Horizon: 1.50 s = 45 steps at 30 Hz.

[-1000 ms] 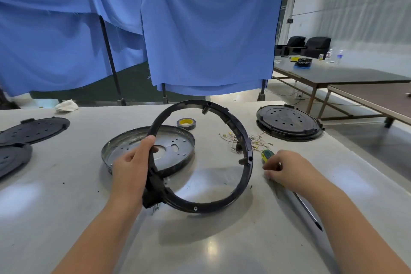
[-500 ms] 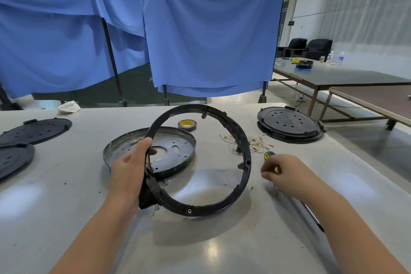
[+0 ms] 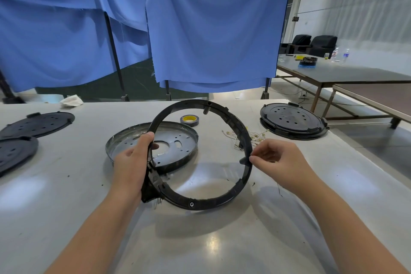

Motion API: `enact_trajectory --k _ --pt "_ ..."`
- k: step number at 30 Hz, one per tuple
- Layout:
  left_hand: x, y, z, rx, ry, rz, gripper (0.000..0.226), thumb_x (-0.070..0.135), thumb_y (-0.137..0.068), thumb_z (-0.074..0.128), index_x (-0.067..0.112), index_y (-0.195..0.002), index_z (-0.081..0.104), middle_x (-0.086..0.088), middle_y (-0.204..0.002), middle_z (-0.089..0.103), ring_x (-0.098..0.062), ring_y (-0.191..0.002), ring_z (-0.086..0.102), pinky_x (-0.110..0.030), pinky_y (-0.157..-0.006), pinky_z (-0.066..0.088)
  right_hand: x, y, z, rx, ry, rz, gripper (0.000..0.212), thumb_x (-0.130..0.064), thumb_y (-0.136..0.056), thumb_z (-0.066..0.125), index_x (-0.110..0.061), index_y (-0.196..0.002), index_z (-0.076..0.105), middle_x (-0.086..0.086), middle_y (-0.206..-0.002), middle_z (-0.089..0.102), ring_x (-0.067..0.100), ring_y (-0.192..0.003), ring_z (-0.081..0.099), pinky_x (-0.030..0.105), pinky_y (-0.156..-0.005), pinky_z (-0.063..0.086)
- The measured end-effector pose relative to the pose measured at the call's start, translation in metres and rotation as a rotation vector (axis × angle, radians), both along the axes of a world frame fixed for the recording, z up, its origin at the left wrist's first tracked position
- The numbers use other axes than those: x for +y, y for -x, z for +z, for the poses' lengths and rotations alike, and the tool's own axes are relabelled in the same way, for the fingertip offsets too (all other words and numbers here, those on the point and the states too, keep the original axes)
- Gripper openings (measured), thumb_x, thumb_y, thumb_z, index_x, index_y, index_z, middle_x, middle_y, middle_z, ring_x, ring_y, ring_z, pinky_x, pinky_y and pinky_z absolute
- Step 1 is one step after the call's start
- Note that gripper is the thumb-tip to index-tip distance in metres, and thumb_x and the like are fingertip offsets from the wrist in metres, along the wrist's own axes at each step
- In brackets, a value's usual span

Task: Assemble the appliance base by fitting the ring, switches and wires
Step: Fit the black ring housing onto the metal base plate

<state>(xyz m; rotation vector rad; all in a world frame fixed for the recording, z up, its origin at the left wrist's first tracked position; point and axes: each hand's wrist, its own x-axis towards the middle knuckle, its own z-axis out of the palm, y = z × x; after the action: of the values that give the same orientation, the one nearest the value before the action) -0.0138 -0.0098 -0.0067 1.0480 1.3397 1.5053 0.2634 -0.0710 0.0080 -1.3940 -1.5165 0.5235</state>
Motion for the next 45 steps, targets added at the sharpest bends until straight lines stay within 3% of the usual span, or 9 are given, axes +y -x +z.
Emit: enact_trajectory --k 9,14,19,22,25,28,32,37,45 --pt "-0.001 0.0 0.001 -0.009 -0.006 -0.009 0.045 0.066 -0.061 0.063 0.023 -0.068 0.075 -0.002 -0.054 0.05 -0.012 -0.039 0.045 -0.023 -0.038 0.038 0.002 -0.003 -0.001 0.14 0.092 0.038 0.006 -0.009 -0.077 0.077 -0.013 -0.076 0.072 -0.001 -0.072 0.074 0.007 -0.069 0.069 0.011 -0.061 0.049" --pt "-0.003 -0.001 0.003 -0.018 0.006 -0.018 0.045 0.066 -0.059 0.064 0.023 -0.067 0.075 -0.005 -0.059 0.049 -0.018 -0.047 0.043 -0.026 -0.046 0.039 0.004 -0.004 -0.003 0.224 0.143 0.01 0.006 -0.007 -0.079 0.075 -0.012 -0.078 0.072 0.001 -0.073 0.073 0.008 -0.067 0.066 0.017 -0.067 0.054" --pt "-0.004 -0.002 0.005 -0.014 0.002 -0.028 0.048 0.067 -0.057 0.063 0.021 -0.067 0.074 -0.01 -0.072 0.043 -0.022 -0.055 0.039 -0.029 -0.051 0.036 0.009 -0.003 -0.007 0.431 0.236 -0.026 0.019 -0.002 -0.079 0.074 -0.006 -0.092 0.061 0.017 -0.09 0.07 0.03 -0.085 0.069 0.035 -0.077 0.059" --pt "-0.004 -0.002 0.005 -0.013 0.001 -0.029 0.047 0.067 -0.058 0.062 0.022 -0.067 0.074 -0.01 -0.072 0.044 -0.022 -0.055 0.04 -0.029 -0.051 0.036 0.01 -0.005 -0.007 0.465 0.314 0.039 0.019 -0.006 -0.084 0.07 -0.005 -0.1 0.061 0.016 -0.095 0.073 0.028 -0.09 0.07 0.028 -0.071 0.058" --pt "-0.004 -0.002 0.005 -0.008 -0.006 -0.036 0.048 0.068 -0.058 0.062 0.023 -0.068 0.075 -0.007 -0.075 0.045 -0.022 -0.057 0.039 -0.03 -0.052 0.036 0.011 -0.011 -0.007 0.34 0.247 -0.043 0.007 -0.013 -0.087 0.068 -0.01 -0.093 0.067 0.008 -0.085 0.073 0.019 -0.078 0.068 0.019 -0.063 0.055" --pt "-0.004 -0.002 0.004 -0.01 -0.005 -0.037 0.048 0.068 -0.059 0.062 0.022 -0.068 0.075 -0.007 -0.074 0.044 -0.021 -0.053 0.039 -0.025 -0.046 0.037 0.009 -0.027 -0.006 -0.05 0.109 -0.214 0.006 -0.016 -0.086 0.068 -0.022 -0.083 0.069 -0.004 -0.079 0.069 0.009 -0.071 0.061 0.013 -0.061 0.045" --pt "-0.004 -0.002 0.005 -0.006 -0.003 -0.031 0.049 0.067 -0.06 0.063 0.02 -0.068 0.075 -0.009 -0.074 0.043 -0.02 -0.056 0.041 -0.025 -0.047 0.038 0.005 -0.049 -0.005 -0.495 0.309 -0.193 0.017 -0.022 -0.084 0.069 -0.036 -0.075 0.065 -0.009 -0.087 0.058 0.006 -0.078 0.053 0.019 -0.062 0.038" --pt "-0.006 -0.003 0.006 0.002 0.007 -0.029 0.049 0.068 -0.058 0.062 0.022 -0.067 0.075 -0.009 -0.071 0.047 -0.021 -0.062 0.043 -0.032 -0.055 0.036 0.002 -0.052 -0.003 -0.604 0.509 -0.118 0.012 -0.026 -0.081 0.071 -0.036 -0.077 0.066 -0.009 -0.099 0.045 0.007 -0.083 0.05 0.019 -0.066 0.038" --pt "-0.007 -0.008 0.004 -0.029 0.023 -0.049 0.044 0.065 -0.057 0.063 0.024 -0.066 0.075 -0.009 -0.073 0.055 -0.013 -0.047 0.051 -0.022 -0.036 0.042 -0.001 -0.041 0.002 -0.803 0.582 -0.164 0.018 -0.014 -0.083 0.068 -0.032 -0.085 0.065 0.0 -0.108 0.039 0.018 -0.091 0.051 0.022 -0.073 0.04"
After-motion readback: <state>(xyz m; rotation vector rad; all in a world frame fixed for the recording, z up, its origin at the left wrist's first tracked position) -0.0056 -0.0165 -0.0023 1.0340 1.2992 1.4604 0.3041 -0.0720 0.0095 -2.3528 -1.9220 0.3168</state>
